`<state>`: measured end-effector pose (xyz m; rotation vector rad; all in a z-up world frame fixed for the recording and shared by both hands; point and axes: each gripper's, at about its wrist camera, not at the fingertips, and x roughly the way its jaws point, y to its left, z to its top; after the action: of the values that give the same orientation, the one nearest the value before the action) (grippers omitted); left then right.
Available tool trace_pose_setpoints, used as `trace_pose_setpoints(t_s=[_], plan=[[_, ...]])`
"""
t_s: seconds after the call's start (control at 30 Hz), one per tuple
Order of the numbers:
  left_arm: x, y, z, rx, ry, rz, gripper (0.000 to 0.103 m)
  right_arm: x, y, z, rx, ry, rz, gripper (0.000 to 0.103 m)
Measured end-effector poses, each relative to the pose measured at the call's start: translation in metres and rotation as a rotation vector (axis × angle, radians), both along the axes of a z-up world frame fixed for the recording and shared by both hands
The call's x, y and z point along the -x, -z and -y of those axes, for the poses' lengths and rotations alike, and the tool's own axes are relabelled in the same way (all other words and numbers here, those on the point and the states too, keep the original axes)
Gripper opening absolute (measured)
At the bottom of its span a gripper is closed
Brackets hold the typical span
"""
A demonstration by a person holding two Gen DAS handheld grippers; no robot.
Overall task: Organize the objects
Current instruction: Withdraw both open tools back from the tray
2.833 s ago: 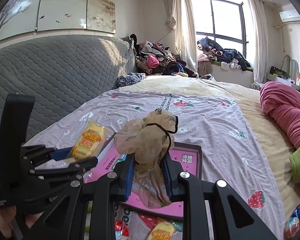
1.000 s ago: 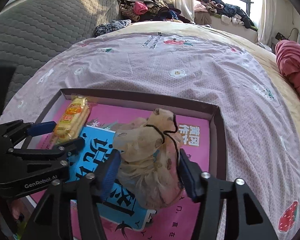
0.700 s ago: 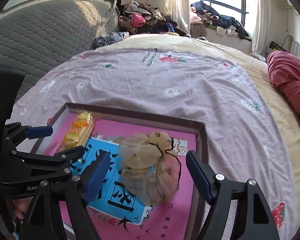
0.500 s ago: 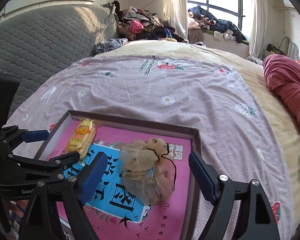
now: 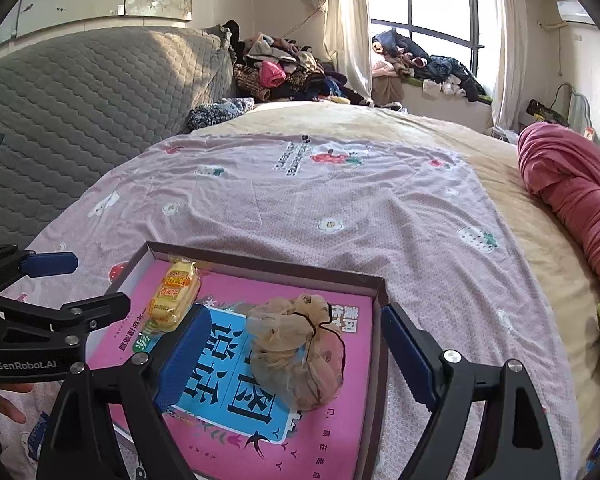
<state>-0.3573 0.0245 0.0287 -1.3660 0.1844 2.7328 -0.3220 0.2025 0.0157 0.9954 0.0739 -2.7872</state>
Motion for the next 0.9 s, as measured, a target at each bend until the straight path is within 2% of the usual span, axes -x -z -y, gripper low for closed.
trace_pose_setpoints(t_s=[0.1, 0.33, 0.6, 0.77, 0.9], plan=[[-0.008, -0.008, 0.001, 0.018, -0.002, -0.018, 0.084, -0.011, -0.013, -0.003, -0.002, 0.010, -0.036, 0.087], [-0.040, -0.039, 0.018, -0.027, -0.003, -0.064, 0.084, -0.060, -0.054, -0.008, 0.019, 0.013, -0.150, 0.090], [-0.109, -0.083, 0.046, -0.092, -0.013, -0.154, 0.084, -0.139, -0.093, -0.011, 0.030, 0.027, -0.260, 0.100], [-0.150, -0.103, 0.060, -0.111, -0.030, -0.198, 0.084, -0.181, -0.106, -0.002, 0.012, 0.022, -0.309, 0.101], [-0.176, -0.110, 0.068, -0.103, -0.046, -0.218, 0.084, -0.202, -0.107, 0.001, 0.020, 0.017, -0.292, 0.101]])
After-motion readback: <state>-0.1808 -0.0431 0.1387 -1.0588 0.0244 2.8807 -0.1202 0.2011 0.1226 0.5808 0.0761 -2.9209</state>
